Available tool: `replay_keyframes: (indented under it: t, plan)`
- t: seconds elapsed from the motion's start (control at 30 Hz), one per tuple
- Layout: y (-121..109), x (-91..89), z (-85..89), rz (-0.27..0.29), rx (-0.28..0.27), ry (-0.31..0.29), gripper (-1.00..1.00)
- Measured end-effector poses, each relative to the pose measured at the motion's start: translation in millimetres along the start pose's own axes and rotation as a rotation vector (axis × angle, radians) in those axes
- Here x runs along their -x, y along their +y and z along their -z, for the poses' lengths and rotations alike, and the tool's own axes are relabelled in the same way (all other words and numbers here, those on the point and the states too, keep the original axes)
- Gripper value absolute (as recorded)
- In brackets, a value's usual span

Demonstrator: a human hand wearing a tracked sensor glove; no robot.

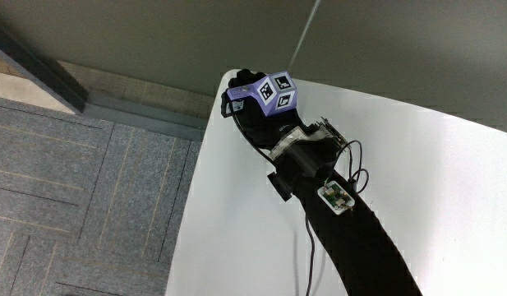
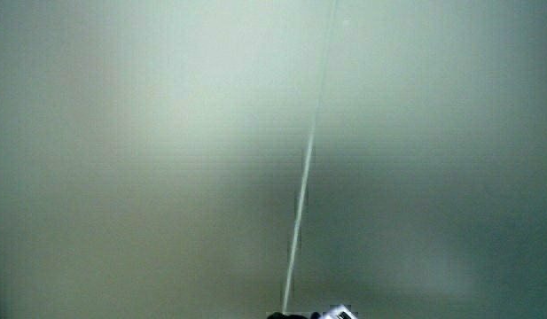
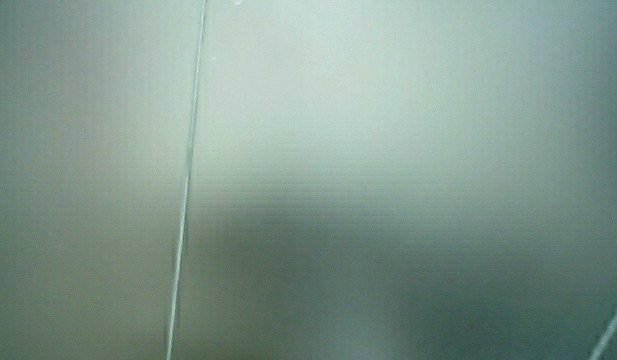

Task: Place green brick

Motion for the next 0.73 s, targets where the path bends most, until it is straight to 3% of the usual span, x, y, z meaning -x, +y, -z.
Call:
replay_keyframes:
  t: [0.07,0.13,0.17,0.33,0.57,0.73]
  plan:
    - [1.5,-4.9,5.5,0.001,0.011,-0.002,-0.42]
    - [-3.7,2.7,-3.4,-0.017,0.002,-0.007,-0.50]
    - [-0.5,-3.5,5.3,-0.017,0.006,-0.020,-0.54]
    - [-9.2,6.5,-1.2,-0.017,0.006,-0.004,-0.73]
    - [-7.6,-0.1,13.2,-0.011,0.034,-0.001,-1.00]
    - [-10.1,-8.4,24.1,-0.002,0.035,-0.025,-1.00]
